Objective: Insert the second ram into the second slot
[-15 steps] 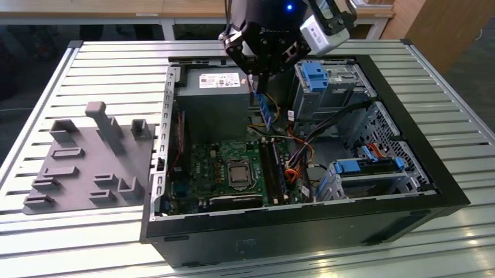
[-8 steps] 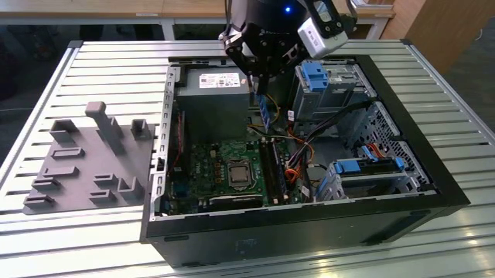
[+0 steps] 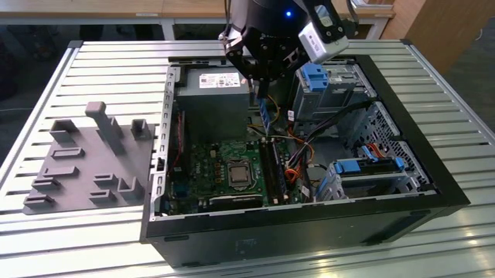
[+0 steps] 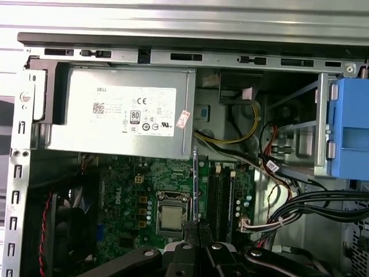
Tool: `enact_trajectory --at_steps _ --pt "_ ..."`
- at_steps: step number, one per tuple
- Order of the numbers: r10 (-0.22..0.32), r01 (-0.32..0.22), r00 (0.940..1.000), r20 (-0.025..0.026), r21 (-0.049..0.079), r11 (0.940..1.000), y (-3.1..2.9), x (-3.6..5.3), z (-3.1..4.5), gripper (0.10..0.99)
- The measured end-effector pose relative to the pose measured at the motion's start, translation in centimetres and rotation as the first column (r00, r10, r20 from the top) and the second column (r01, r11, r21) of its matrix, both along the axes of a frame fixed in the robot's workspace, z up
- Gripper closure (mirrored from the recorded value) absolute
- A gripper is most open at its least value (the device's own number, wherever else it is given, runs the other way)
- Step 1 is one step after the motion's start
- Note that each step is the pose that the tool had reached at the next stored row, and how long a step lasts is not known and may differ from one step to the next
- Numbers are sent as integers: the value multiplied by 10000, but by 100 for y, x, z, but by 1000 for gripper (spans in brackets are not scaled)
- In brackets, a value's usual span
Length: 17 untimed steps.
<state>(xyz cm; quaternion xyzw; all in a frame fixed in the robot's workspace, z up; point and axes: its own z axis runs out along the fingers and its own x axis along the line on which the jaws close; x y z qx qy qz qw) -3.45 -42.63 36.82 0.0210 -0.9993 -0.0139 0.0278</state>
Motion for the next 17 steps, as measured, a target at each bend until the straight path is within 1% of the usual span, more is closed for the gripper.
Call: enact_trajectory --at_steps 3,8,17 --pt "-145 145 9999 2 -43 9999 -1 1 -5 973" --pt "-855 855 9963 4 -66 9963 -1 0 -15 973" --pt "-878 878 9961 4 -64 9961 -7 0 -40 973"
